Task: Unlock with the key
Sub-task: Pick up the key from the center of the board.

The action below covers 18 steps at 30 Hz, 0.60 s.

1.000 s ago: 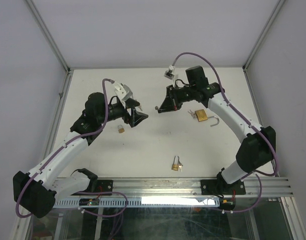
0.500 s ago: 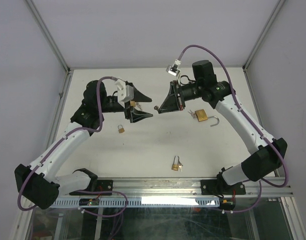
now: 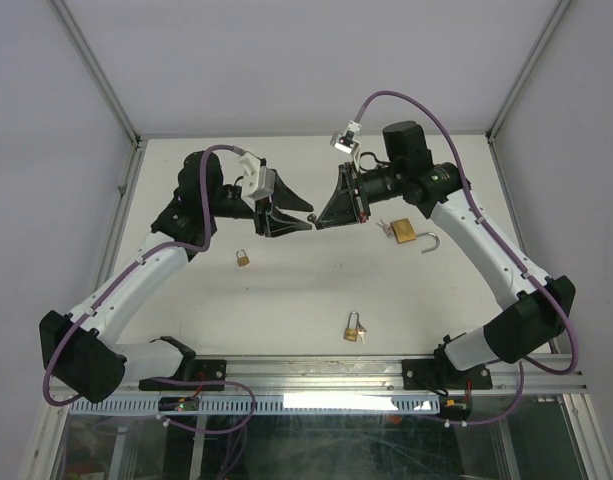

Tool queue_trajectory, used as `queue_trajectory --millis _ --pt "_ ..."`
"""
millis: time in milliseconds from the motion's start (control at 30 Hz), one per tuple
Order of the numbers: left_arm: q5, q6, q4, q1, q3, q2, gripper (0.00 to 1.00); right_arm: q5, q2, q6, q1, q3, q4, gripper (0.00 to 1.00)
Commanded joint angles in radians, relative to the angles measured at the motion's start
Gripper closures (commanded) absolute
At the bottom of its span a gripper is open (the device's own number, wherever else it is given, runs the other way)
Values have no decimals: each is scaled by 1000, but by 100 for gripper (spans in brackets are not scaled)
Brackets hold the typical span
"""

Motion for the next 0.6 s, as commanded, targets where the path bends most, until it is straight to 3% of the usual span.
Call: queue_trajectory --millis 0,133,367,567 --pt "88 28 32 -7 49 -12 60 -17 -39 -23 4 35 -1 100" --pt "102 28 21 -10 60 1 76 -14 -34 -32 4 46 -4 100" --pt "111 7 21 -20 55 14 81 -9 -28 -50 6 49 -15 100" --pt "104 7 21 -24 51 9 95 -14 -22 -50 6 54 -5 100"
